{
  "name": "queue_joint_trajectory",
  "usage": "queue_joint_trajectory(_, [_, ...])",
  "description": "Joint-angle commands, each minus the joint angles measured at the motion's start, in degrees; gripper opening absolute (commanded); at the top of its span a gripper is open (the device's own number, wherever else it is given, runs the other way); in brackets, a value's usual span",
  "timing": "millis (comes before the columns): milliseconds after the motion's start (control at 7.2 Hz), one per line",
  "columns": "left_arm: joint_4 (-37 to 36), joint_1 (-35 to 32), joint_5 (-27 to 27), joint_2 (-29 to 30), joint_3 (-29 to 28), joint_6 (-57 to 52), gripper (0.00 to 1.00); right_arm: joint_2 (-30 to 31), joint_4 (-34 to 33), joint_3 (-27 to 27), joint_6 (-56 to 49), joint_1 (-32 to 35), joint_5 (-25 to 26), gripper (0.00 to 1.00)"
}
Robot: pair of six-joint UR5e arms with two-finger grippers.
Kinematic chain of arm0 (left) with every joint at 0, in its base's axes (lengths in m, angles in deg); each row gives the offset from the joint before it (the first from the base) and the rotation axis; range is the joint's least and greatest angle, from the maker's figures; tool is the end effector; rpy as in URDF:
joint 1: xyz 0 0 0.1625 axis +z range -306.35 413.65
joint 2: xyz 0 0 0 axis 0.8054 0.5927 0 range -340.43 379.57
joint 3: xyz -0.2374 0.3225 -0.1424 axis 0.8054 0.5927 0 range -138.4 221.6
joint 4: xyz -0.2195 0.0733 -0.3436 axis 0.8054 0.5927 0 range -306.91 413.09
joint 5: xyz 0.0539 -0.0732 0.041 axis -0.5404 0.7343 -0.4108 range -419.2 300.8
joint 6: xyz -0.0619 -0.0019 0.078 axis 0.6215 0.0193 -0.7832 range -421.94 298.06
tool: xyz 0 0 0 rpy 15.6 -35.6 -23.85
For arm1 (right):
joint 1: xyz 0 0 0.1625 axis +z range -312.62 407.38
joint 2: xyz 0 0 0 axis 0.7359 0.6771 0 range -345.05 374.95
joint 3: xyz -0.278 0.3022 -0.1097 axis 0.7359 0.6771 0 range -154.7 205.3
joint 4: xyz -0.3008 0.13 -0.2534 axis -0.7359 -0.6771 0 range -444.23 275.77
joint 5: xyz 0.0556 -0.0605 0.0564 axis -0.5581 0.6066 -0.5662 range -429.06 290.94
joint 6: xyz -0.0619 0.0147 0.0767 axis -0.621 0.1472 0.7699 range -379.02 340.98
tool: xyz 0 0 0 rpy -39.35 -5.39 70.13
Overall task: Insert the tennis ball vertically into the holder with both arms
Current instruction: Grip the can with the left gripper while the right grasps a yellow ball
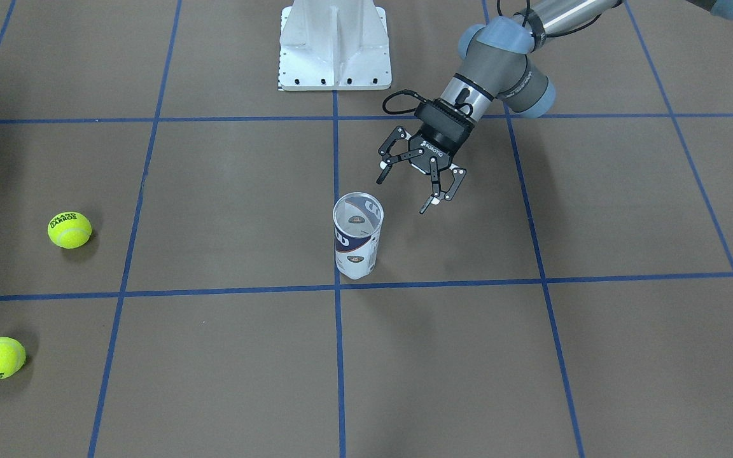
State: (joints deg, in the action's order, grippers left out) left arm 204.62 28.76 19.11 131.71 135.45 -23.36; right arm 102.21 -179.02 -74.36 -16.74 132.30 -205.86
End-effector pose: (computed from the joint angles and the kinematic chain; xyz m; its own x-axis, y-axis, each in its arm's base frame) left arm 0.4928 -0.3979 0.2889 0.4902 0.6165 -0.6161 0.3409 0.5150 0.7865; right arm 0.0152 -0.5146 0.5573 0.6763 -0.1174 0.7272 0.0609 0.9927 0.1037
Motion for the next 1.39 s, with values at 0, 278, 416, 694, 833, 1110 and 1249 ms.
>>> queue_joint_trajectory(0, [0.0,0.0,0.0,0.7,-0.6,0.1,0.99,-0.5,1.2,-0.3,0.4,-3.1,-2.7,1.0])
queue_joint_trajectory(278, [0.0,0.0,0.0,0.7,-0.6,0.1,0.99,-0.6,9.8,-1.9,15.6,-9.5,-2.8,1.0])
queue_joint_trajectory(416, [0.0,0.0,0.0,0.8,-0.5,0.1,0.99,-0.5,15.6,-3.4,25.7,-13.1,-2.2,1.0])
queue_joint_trajectory(694, [0.0,0.0,0.0,0.6,-0.6,0.1,0.99,-0.6,19.9,-3.5,34.9,-22.4,2.8,1.0])
queue_joint_trajectory(833, [0.0,0.0,0.0,0.7,-0.6,0.0,0.99,-0.6,20.1,-3.3,35.4,-24.8,4.3,1.0])
queue_joint_trajectory(1110, [0.0,0.0,0.0,0.6,-1.2,0.0,0.99,-0.5,20.0,-2.5,35.3,-27.6,6.6,1.0])
queue_joint_trajectory(1249, [0.1,-0.1,-0.1,0.7,-1.5,0.0,0.99,-0.6,20.0,-1.9,35.1,-28.1,7.1,1.0])
